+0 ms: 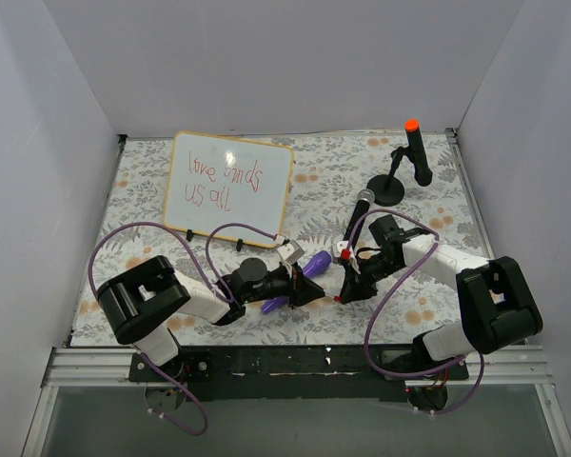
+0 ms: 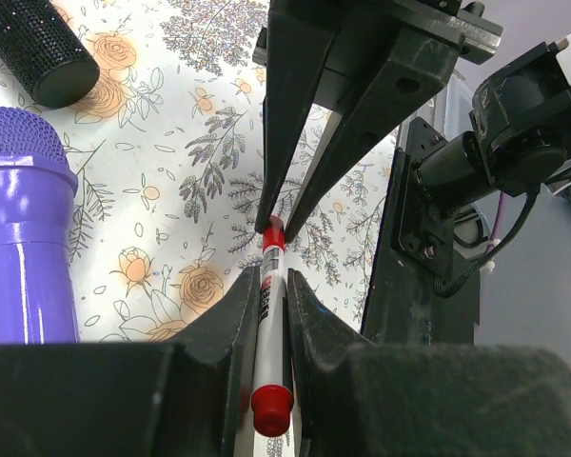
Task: Write a sentence on the whiteboard
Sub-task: Close the whiteboard marker at the center of the board.
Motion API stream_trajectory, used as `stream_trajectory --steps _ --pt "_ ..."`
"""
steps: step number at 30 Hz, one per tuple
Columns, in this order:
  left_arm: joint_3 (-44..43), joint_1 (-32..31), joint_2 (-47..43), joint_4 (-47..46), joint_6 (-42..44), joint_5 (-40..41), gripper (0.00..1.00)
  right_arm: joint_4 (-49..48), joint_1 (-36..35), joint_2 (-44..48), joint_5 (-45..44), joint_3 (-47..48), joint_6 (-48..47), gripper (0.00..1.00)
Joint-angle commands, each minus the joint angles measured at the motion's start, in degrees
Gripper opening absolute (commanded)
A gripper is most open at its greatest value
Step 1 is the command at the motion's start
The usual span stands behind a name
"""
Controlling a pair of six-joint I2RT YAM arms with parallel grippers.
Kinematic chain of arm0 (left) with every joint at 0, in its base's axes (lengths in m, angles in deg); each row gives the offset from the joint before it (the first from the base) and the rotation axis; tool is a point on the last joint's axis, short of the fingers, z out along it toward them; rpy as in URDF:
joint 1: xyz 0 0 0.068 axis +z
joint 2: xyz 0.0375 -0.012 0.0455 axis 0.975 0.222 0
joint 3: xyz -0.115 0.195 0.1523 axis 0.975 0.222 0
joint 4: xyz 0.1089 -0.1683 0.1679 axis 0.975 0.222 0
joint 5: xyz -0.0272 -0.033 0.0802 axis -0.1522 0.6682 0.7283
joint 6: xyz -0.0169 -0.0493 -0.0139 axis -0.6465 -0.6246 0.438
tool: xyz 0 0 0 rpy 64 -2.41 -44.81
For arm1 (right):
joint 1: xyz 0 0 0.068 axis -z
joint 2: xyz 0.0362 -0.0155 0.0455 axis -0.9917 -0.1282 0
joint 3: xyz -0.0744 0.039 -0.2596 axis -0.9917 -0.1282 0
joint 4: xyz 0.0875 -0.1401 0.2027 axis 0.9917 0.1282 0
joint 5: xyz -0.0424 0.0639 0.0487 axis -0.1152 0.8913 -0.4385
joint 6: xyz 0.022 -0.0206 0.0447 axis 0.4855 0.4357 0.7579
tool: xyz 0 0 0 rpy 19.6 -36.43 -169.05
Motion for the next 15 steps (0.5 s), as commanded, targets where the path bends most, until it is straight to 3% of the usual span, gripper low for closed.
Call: stream_trajectory --steps 1,11,15 --pt "0.26 -0.68 0.23 -3.65 1.27 -0.53 0.0 -1.07 -0.86 -0.29 5.12 1.02 0.06 0.23" --pt "0.53 -0.68 -0.03 -4.8 1.45 -1.15 0.0 -0.54 -1.21 -0.82 4.95 1.28 -0.29 0.27" --pt "0.62 -0.68 -0.38 -4.36 1.62 -0.71 0.0 -0.28 -1.21 -1.0 4.95 1.45 -0.47 0.15"
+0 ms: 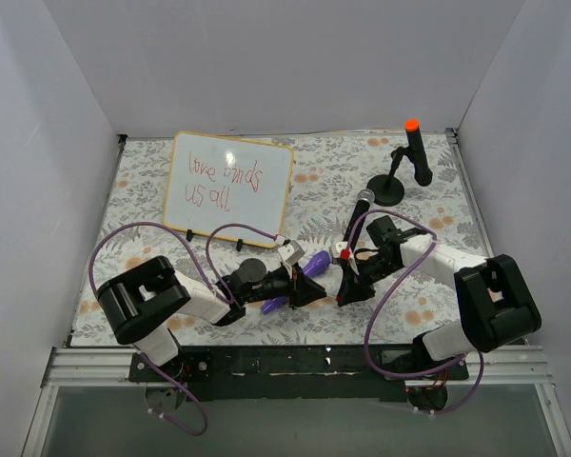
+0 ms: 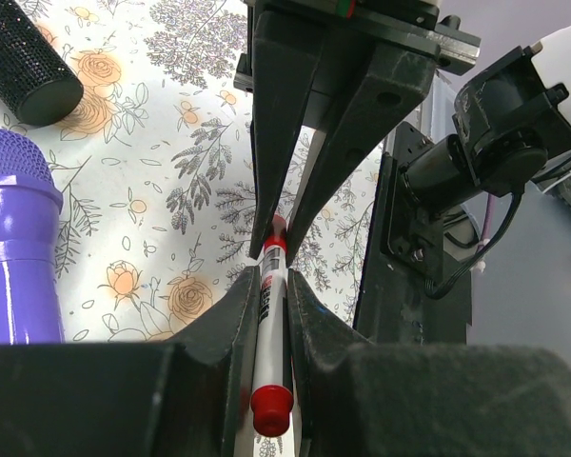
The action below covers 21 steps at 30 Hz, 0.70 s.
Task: Write a sentence on the whiteboard
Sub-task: Close the whiteboard marker at the center of the board.
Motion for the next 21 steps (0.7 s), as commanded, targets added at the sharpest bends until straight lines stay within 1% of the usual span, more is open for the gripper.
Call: stream_trajectory --steps 1,3,4,5,9,11,15,21 --pt "0.59 -0.27 -0.58 -2.11 1.32 0.12 0.0 0.01 -0.31 -0.36 2.17 1.54 -0.51 0.12" --pt "0.59 -0.35 -0.67 -1.93 1.49 0.04 0.0 0.45 -0.31 -0.45 2.35 1.89 -0.78 0.1" --pt "0.51 -0.27 -0.41 -1.93 1.49 -0.05 0.0 0.97 -0.31 -0.54 2.52 2.07 -0.86 0.05" --pt "0.16 -0.44 -0.23 -1.84 1.67 -0.23 0.0 1.41 -0.31 -0.62 2.7 2.42 -0.95 0.01" --pt "-1.86 -1.41 1.61 -0.09 3.6 -0.67 0.0 6.85 -0.23 -1.15 7.34 5.32 -4.2 0.01" --pt "-2.83 -2.02 3.45 -0.52 4.13 -1.28 0.0 9.41 -0.31 -0.89 8.23 6.46 -6.3 0.01" --pt "-4.94 -2.72 6.88 -3.24 4.48 -2.16 0.0 9.85 -0.31 0.95 9.64 6.47 -7.02 0.01" --pt "-9.16 -4.48 11.36 -4.65 4.74 -1.9 0.0 10.56 -0.23 2.54 10.96 6.82 -7.63 0.01"
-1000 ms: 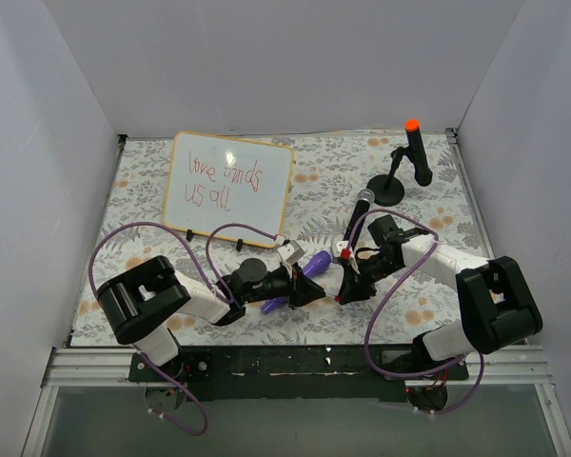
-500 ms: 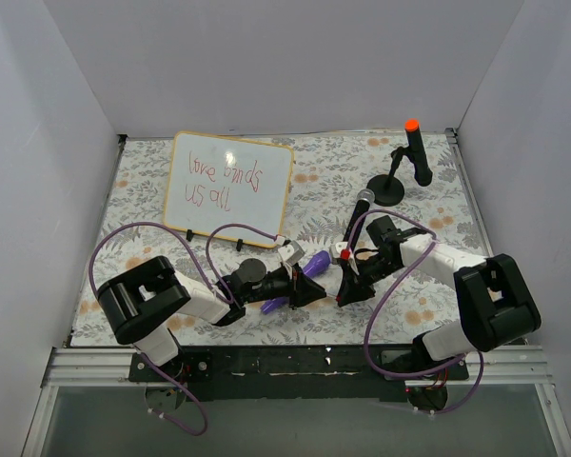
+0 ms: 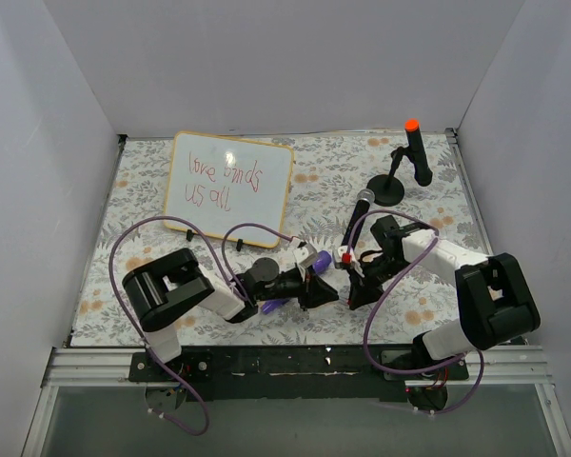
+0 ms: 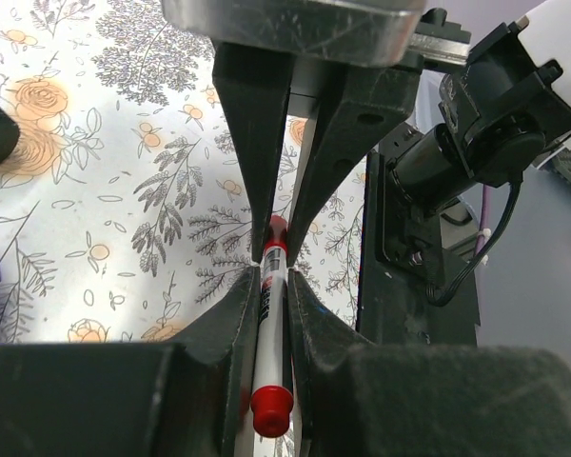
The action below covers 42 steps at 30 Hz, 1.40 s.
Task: Write a sentence on the whiteboard
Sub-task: Close the whiteboard marker at the center of the board.
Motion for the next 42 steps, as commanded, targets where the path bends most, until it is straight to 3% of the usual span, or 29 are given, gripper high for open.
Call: stream_trajectory --steps 1,17,34,42 --pt "-5.07 -3.15 3.68 -0.24 2.27 1.05 0.0 -0.22 -1.45 3.52 16.77 3.82 -1.08 0.01" --pt "-7.89 -6.49 9.66 -8.06 -3.26 -0.52 0.0 6.81 2.86 6.51 24.15 6.28 -6.78 0.01" --pt "-14.84 -10.71 15.55 -4.37 -4.14 -4.83 0.0 12.52 6.19 7.22 27.32 7.34 -12.5 0.01" --pt "-13.52 -10.8 13.18 -3.23 -3.79 -1.59 0.0 10.17 8.39 7.04 26.36 6.9 -10.4 0.01"
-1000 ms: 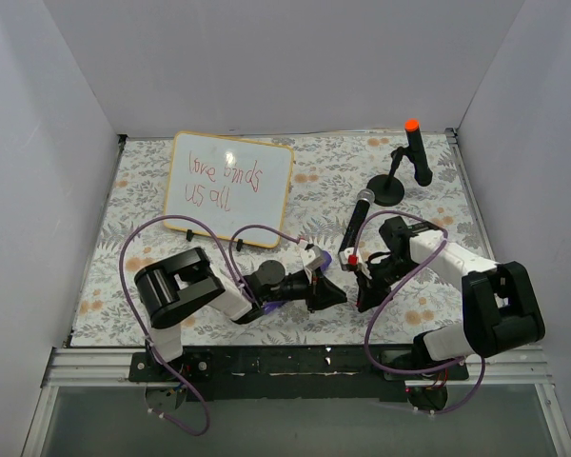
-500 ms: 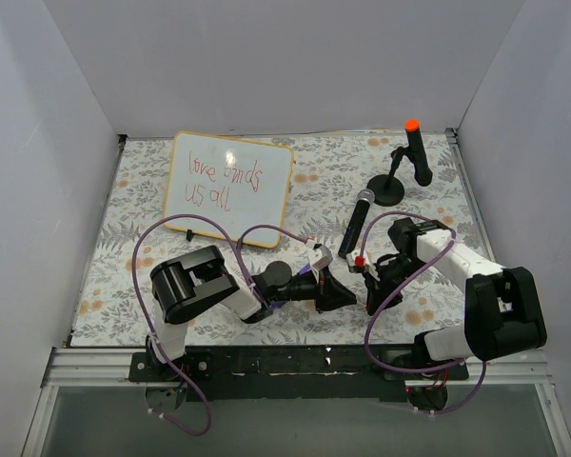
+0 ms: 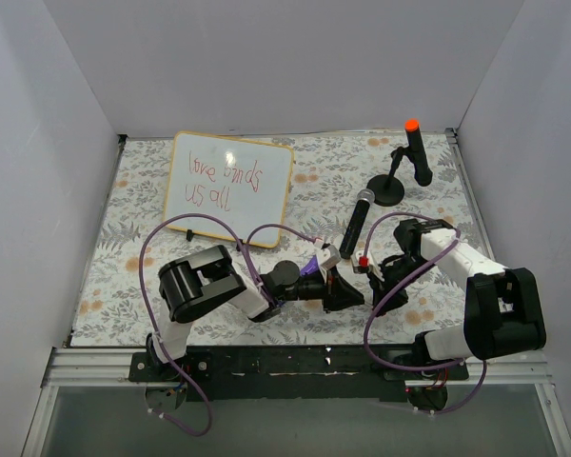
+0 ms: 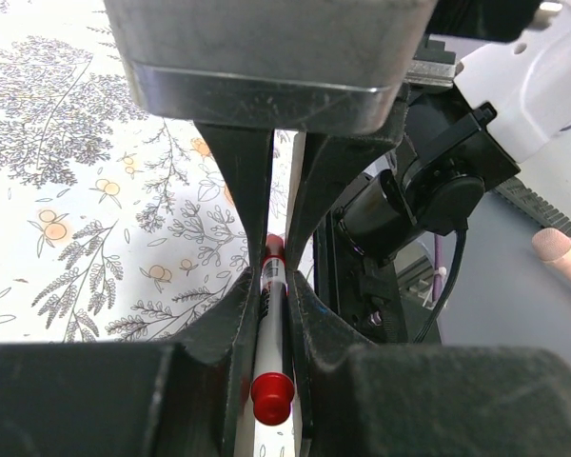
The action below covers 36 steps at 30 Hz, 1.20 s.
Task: Write a sentence on the whiteboard
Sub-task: Close the whiteboard marker at the center of the board.
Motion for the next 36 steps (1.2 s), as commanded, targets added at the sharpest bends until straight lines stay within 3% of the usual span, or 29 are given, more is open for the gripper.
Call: stream_trajectory --steps 1,10,26,36 --pt "-1.76 -5.49 -0.24 6.8 1.0 1.65 0.0 -8.79 -1.05 2.3 33.81 5.92 1.56 0.01" --pt "2.81 -4.17 -6.75 9.79 2.23 8.6 0.0 -12.23 -0.96 1.33 30.64 5.3 5.26 0.01" --pt "7.03 -3.2 -10.53 7.95 2.4 13.25 0.0 -12.4 -1.05 -1.04 28.71 5.3 6.32 0.36" --pt "9.76 -2.06 -12.9 6.81 1.96 13.69 0.0 -8.73 -1.05 -2.54 28.0 5.91 1.77 0.39"
